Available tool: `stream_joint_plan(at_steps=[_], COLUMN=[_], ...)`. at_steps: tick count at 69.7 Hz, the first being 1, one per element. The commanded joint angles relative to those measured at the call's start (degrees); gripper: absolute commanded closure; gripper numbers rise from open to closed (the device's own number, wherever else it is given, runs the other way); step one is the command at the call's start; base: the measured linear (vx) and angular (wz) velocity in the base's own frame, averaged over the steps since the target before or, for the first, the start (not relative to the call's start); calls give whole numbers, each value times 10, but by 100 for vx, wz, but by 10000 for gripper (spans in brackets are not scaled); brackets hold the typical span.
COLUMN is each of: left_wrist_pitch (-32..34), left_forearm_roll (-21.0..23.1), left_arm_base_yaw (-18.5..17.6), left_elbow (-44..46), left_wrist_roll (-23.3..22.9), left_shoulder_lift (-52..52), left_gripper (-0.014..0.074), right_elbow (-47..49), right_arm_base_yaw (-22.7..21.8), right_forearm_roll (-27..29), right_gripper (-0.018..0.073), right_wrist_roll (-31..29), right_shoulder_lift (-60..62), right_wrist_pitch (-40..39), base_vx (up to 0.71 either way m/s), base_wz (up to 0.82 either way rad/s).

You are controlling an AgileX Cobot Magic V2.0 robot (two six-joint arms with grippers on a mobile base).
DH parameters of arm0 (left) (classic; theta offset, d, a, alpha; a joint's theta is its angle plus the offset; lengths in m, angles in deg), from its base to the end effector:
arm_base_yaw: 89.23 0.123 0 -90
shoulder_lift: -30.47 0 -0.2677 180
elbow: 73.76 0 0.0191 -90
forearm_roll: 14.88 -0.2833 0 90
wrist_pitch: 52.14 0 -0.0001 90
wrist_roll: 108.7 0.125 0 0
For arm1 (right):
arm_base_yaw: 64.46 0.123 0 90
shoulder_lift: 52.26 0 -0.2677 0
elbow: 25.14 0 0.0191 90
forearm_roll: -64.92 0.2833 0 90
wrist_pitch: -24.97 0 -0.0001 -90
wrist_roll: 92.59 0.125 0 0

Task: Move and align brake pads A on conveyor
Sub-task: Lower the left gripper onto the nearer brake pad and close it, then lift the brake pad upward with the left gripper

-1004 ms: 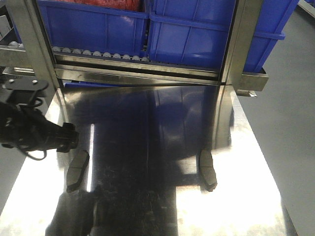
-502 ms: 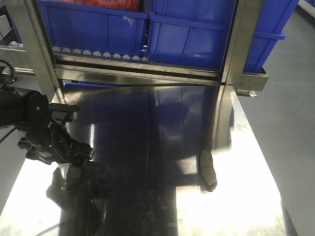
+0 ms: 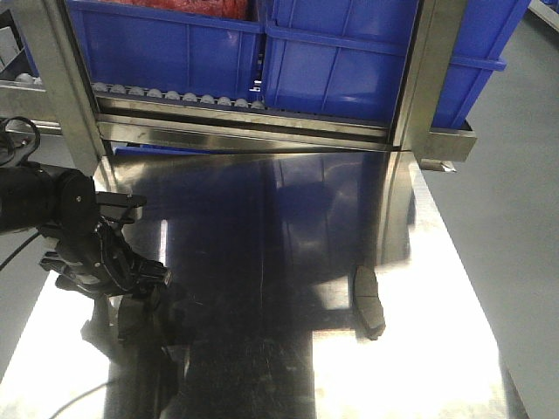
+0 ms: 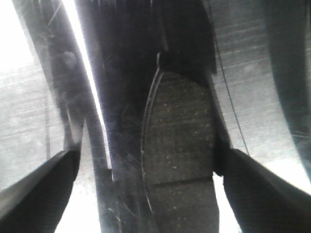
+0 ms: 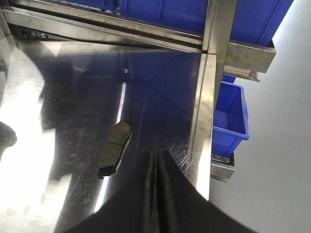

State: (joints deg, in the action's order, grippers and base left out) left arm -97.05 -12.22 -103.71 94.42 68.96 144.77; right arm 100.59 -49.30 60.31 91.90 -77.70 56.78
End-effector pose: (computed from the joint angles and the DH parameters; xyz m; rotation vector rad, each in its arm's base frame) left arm 0.3569 -0.0964 0.0920 0.2711 2.9784 -0.0866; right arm 0.1460 0.0341 0.2617 -0.2193 1.9348 0.1407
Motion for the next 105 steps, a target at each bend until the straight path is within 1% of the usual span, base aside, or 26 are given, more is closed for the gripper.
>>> stream_joint_plan(at_steps=[1,8,13,19,35,41,45,59,71,84,105], left_wrist_pitch=[11,11,11,10,10,11,11,27,58,87,140], left_forearm_roll=[7,7,7,7,7,7,7,6,5,5,5], left_arm_base_yaw=[-4,-4,-4,-4,-4,-4,-4,-4,-4,-4,-4], left_elbow=[14,14,14,14,14,14,14,9,-16,-67,-175], left_wrist_roll=[0,0,0,0,0,0,0,0,4,19,19], left_shoulder_lift=[-20,-20,-20,-20,-25,-25,-25,-46,-114,-214,-418], left_gripper=[11,32,79,157,417,479,500,503,499,498,492], right_elbow=[15,15,15,15,15,15,15,15,15,15,15], right_arm_base_yaw=[-1,-1,-1,-1,-1,-1,-1,-1,-1,-1,-1], right_forearm_roll=[-7,-7,-7,-7,-7,-7,-7,-7,-7,-7,-7], right_gripper=[563,563,563,563,563,563,563,563,563,563,563], right_wrist_roll=[-3,-3,-3,-3,-3,-3,-3,-3,-3,-3,-3], right_shoulder_lift=[-5,-5,-5,-5,-5,-5,-5,-5,-5,-5,-5], right_wrist_pitch=[-40,-40,-40,-40,-40,-40,-40,-40,-40,-40,-40], base_vx=[0,0,0,0,0,0,0,0,0,0,0], base_wz=[0,0,0,0,0,0,0,0,0,0,0])
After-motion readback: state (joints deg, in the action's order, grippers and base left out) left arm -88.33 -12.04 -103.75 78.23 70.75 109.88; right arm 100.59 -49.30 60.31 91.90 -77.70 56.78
